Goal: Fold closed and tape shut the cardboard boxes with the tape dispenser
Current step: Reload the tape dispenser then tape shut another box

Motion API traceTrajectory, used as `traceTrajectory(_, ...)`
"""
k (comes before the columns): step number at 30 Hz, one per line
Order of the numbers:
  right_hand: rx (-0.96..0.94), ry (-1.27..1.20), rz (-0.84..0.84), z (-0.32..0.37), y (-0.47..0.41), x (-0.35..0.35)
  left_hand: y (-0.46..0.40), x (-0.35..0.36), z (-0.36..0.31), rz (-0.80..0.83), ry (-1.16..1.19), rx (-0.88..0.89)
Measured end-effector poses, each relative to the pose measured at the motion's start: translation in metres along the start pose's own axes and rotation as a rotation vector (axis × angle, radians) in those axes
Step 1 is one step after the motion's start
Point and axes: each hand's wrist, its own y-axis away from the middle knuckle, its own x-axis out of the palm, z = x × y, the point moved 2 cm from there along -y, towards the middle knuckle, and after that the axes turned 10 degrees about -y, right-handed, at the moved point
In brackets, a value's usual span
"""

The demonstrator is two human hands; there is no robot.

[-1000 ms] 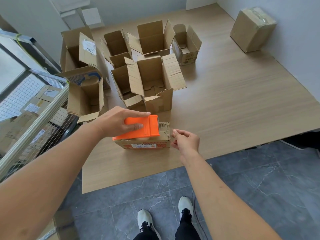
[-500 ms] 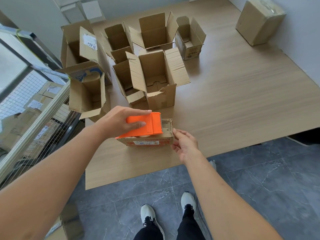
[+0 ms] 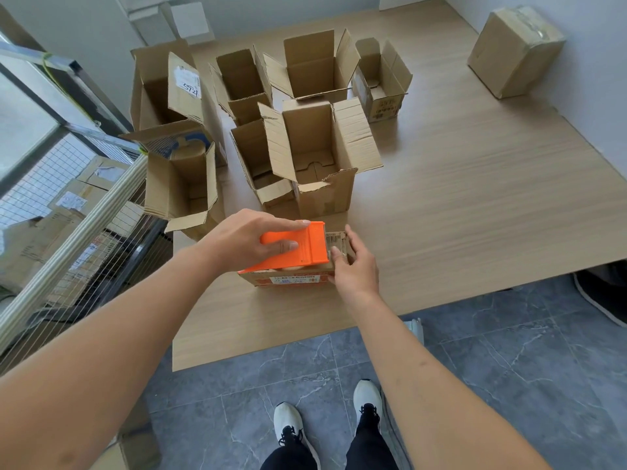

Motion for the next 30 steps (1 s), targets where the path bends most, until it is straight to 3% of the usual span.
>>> traceTrajectory(6,-0.039,0.08,-0.163,0.004,-0.004,0.009,-0.004,-0.006,0.001,0.129,0.063,-0.015)
traceTrajectory(11,-0.039,0.07,-0.228,0.009,-0.012,-0.001,0.011,-0.018,0.017,0.144,0.087,-0.048)
traceTrajectory(20,-0.009,0.111,-0.263,0.018,-0.023,-0.007,0.039,-0.036,0.044,0.235,0.126,-0.143)
traceTrajectory(30,-0.034,0.257,-0.291,0.03,-0.04,-0.021,0.066,-0.035,0.068,0.223,0.144,-0.23)
